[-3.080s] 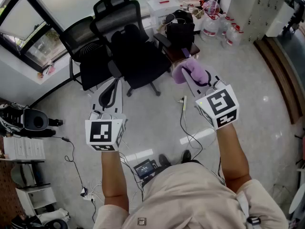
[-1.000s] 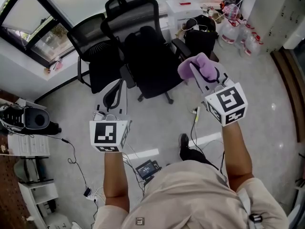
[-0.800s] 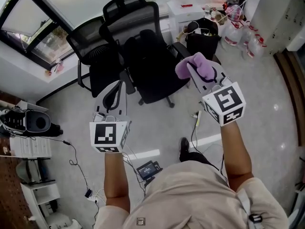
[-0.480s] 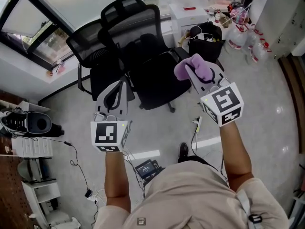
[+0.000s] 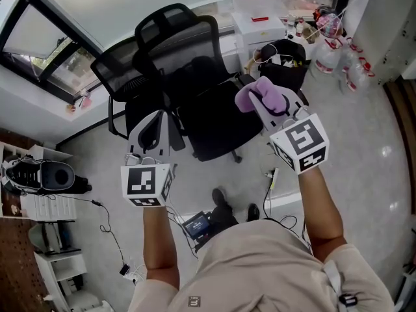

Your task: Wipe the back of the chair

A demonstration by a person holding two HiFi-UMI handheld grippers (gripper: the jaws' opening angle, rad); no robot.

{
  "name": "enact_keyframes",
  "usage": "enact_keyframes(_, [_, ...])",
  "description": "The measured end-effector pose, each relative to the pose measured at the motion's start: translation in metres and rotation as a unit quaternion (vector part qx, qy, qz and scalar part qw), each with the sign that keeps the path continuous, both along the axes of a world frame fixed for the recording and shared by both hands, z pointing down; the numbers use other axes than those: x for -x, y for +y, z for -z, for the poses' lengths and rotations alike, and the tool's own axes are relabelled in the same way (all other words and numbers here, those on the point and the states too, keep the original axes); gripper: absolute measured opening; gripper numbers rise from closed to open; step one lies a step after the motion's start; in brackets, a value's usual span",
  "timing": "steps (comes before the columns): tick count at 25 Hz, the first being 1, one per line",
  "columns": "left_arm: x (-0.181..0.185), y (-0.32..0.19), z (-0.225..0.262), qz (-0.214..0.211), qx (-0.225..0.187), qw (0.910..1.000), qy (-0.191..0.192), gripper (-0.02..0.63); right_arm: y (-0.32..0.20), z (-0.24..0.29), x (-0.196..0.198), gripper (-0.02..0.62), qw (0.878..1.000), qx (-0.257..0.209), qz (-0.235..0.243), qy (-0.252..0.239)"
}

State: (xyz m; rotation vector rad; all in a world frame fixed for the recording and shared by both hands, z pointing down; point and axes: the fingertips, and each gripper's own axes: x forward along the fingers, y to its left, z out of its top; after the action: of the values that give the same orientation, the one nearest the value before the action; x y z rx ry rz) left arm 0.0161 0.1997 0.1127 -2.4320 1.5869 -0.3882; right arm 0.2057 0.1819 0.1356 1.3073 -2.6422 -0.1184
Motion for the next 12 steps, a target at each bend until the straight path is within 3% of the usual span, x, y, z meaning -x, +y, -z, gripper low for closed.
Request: enact_keyframes(12, [0.032, -0.105, 0.002, -0.021, -0.014, 0.9995, 0.017, 0.006, -0.079, 0.003, 0.027, 0.017, 1.000, -0.003, -0.021, 0.006])
